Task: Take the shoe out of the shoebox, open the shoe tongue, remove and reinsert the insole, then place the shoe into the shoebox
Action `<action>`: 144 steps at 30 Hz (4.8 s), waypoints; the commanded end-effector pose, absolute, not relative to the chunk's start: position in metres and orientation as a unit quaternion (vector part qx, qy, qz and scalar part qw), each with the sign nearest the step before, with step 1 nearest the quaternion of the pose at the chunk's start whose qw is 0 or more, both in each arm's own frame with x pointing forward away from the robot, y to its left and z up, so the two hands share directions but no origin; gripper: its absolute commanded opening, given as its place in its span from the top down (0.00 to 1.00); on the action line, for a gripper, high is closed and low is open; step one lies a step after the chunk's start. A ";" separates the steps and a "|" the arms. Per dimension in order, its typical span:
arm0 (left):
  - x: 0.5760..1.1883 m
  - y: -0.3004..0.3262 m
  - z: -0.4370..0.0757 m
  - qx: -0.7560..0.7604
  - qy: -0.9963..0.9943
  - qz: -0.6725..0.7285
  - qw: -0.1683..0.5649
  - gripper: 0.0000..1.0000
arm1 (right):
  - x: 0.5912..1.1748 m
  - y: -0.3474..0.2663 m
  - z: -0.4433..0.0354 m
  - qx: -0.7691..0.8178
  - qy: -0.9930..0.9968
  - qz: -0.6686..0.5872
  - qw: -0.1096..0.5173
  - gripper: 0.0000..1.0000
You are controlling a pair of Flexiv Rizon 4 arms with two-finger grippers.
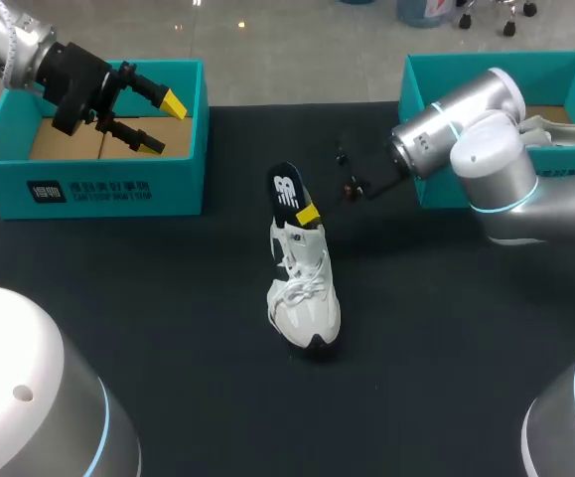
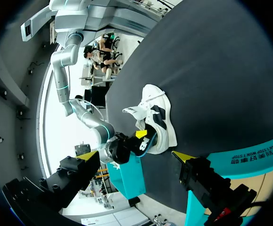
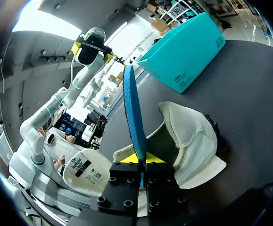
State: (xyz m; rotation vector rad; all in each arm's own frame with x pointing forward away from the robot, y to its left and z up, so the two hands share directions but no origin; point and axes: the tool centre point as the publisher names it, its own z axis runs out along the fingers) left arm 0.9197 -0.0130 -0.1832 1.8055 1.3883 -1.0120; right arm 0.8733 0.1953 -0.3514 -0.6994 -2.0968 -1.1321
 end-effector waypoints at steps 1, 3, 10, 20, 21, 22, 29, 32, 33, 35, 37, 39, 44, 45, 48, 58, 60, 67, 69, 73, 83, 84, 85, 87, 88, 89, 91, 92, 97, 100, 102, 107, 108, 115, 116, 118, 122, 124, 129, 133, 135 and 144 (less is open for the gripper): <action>0.920 -0.013 -0.183 0.687 0.528 -0.384 0.318 0.00 | 0.867 0.192 -0.358 -0.273 -0.797 -0.428 0.327 1.00; 0.920 -0.013 -0.183 0.687 0.528 -0.384 0.318 0.00 | 0.862 0.190 -0.360 -0.278 -0.796 -0.426 0.327 1.00; 0.920 -0.013 -0.183 0.687 0.528 -0.384 0.318 0.00 | 0.855 0.190 -0.358 -0.287 -0.792 -0.432 0.321 1.00; 0.920 -0.013 -0.183 0.687 0.528 -0.384 0.318 0.00 | 0.870 0.201 -0.336 -0.267 -0.801 -0.448 0.294 0.76; 0.920 -0.013 -0.183 0.687 0.528 -0.384 0.318 0.00 | 0.871 0.202 -0.335 -0.266 -0.802 -0.448 0.293 0.76; 0.920 -0.013 -0.183 0.687 0.528 -0.384 0.318 0.00 | 0.873 0.203 -0.335 -0.264 -0.802 -0.448 0.293 0.77; 0.920 -0.013 -0.183 0.687 0.528 -0.384 0.318 0.00 | 0.884 0.204 -0.338 -0.263 -0.808 -0.443 0.288 0.96; 0.920 -0.013 -0.183 0.687 0.528 -0.384 0.318 0.00 | 0.881 0.201 -0.340 -0.268 -0.808 -0.438 0.289 1.00; 0.920 -0.013 -0.183 0.687 0.528 -0.384 0.318 0.00 | 0.879 0.200 -0.341 -0.270 -0.807 -0.438 0.290 1.00; 0.920 -0.013 -0.183 0.687 0.528 -0.384 0.318 0.00 | 0.875 0.198 -0.341 -0.273 -0.806 -0.436 0.292 1.00; 0.920 -0.013 -0.183 0.687 0.528 -0.384 0.318 0.00 | 0.871 0.197 -0.342 -0.276 -0.805 -0.435 0.294 1.00; 0.920 -0.013 -0.183 0.687 0.528 -0.384 0.318 0.00 | 0.866 0.195 -0.343 -0.282 -0.804 -0.433 0.295 1.00; 0.920 -0.013 -0.183 0.687 0.528 -0.384 0.318 0.00 | 0.857 0.193 -0.345 -0.290 -0.803 -0.429 0.295 1.00; 0.920 -0.013 -0.183 0.687 0.528 -0.384 0.318 0.00 | 0.855 0.194 -0.345 -0.291 -0.803 -0.428 0.296 1.00; 0.920 -0.013 -0.183 0.687 0.528 -0.384 0.318 0.00 | 0.851 0.194 -0.348 -0.294 -0.806 -0.419 0.297 1.00; 0.920 -0.013 -0.183 0.687 0.528 -0.384 0.318 0.00 | 0.857 0.200 -0.340 -0.292 -0.812 -0.420 0.281 0.55; 0.920 -0.013 -0.183 0.687 0.528 -0.384 0.318 0.00 | 0.861 0.202 -0.338 -0.285 -0.816 -0.420 0.277 0.54; 0.920 -0.013 -0.183 0.687 0.528 -0.384 0.318 0.00 | 0.877 0.207 -0.332 -0.274 -0.822 -0.421 0.268 0.56; 0.920 -0.013 -0.183 0.687 0.528 -0.384 0.318 0.00 | 0.880 0.209 -0.332 -0.273 -0.823 -0.421 0.266 0.68; 0.920 -0.013 -0.183 0.687 0.528 -0.384 0.318 0.00 | 0.882 0.208 -0.337 -0.274 -0.823 -0.418 0.269 1.00; 0.920 -0.013 -0.183 0.687 0.528 -0.384 0.318 0.00 | 0.868 0.202 -0.348 -0.287 -0.818 -0.411 0.283 1.00; 0.920 -0.013 -0.183 0.687 0.528 -0.384 0.318 0.00 | 0.867 0.201 -0.349 -0.288 -0.817 -0.412 0.284 1.00; 0.920 -0.013 -0.183 0.687 0.528 -0.384 0.318 0.00 | 0.865 0.201 -0.350 -0.289 -0.816 -0.411 0.285 1.00; 0.920 -0.013 -0.183 0.687 0.528 -0.384 0.318 0.00 | 0.861 0.201 -0.352 -0.291 -0.815 -0.411 0.288 1.00; 0.920 -0.013 -0.183 0.687 0.528 -0.384 0.318 0.00 | 0.859 0.201 -0.353 -0.291 -0.815 -0.410 0.289 1.00; 0.920 -0.013 -0.183 0.687 0.528 -0.384 0.318 0.00 | 0.858 0.201 -0.354 -0.292 -0.814 -0.410 0.289 1.00; 0.920 -0.013 -0.183 0.687 0.528 -0.384 0.318 0.00 | 0.856 0.200 -0.355 -0.294 -0.813 -0.408 0.291 1.00; 0.920 -0.013 -0.183 0.687 0.528 -0.384 0.318 0.00 | 0.855 0.200 -0.356 -0.295 -0.813 -0.408 0.292 1.00; 0.920 -0.013 -0.183 0.687 0.528 -0.384 0.318 0.00 | 0.853 0.201 -0.357 -0.296 -0.814 -0.405 0.293 1.00; 0.920 -0.013 -0.183 0.687 0.528 -0.384 0.318 0.00 | 0.857 0.202 -0.353 -0.293 -0.816 -0.407 0.288 0.71; 0.920 -0.013 -0.183 0.687 0.528 -0.384 0.318 0.00 | 0.860 0.203 -0.350 -0.289 -0.819 -0.407 0.283 0.58; 0.920 -0.013 -0.183 0.687 0.528 -0.384 0.318 0.00 | 0.867 0.206 -0.339 -0.277 -0.828 -0.405 0.270 0.16; 0.920 -0.013 -0.183 0.687 0.528 -0.384 0.318 0.00 | 0.868 0.206 -0.337 -0.275 -0.830 -0.405 0.269 0.13; 0.920 -0.013 -0.183 0.687 0.528 -0.384 0.318 0.00 | 0.876 0.206 -0.331 -0.270 -0.834 -0.404 0.260 0.20; 0.920 -0.013 -0.183 0.687 0.528 -0.384 0.318 0.00 | 0.877 0.206 -0.331 -0.269 -0.834 -0.405 0.260 0.28; 0.920 -0.013 -0.183 0.687 0.528 -0.384 0.318 0.00 | 0.878 0.206 -0.332 -0.268 -0.835 -0.405 0.259 0.61; 0.920 -0.013 -0.183 0.687 0.528 -0.384 0.318 0.00 | 0.877 0.208 -0.335 -0.268 -0.835 -0.402 0.261 1.00; 0.920 -0.013 -0.183 0.687 0.528 -0.384 0.318 0.00 | 0.875 0.209 -0.336 -0.268 -0.836 -0.401 0.263 1.00; 0.920 -0.013 -0.183 0.687 0.528 -0.384 0.318 0.00 | 0.870 0.210 -0.339 -0.270 -0.835 -0.398 0.267 1.00; 0.920 -0.013 -0.183 0.687 0.528 -0.384 0.318 0.00 | 0.869 0.211 -0.342 -0.271 -0.834 -0.397 0.270 1.00; 0.920 -0.013 -0.183 0.687 0.528 -0.384 0.318 0.00 | 0.868 0.211 -0.343 -0.271 -0.834 -0.396 0.271 1.00; 0.920 -0.013 -0.183 0.687 0.528 -0.384 0.318 0.00 | 0.866 0.212 -0.343 -0.274 -0.836 -0.392 0.267 0.62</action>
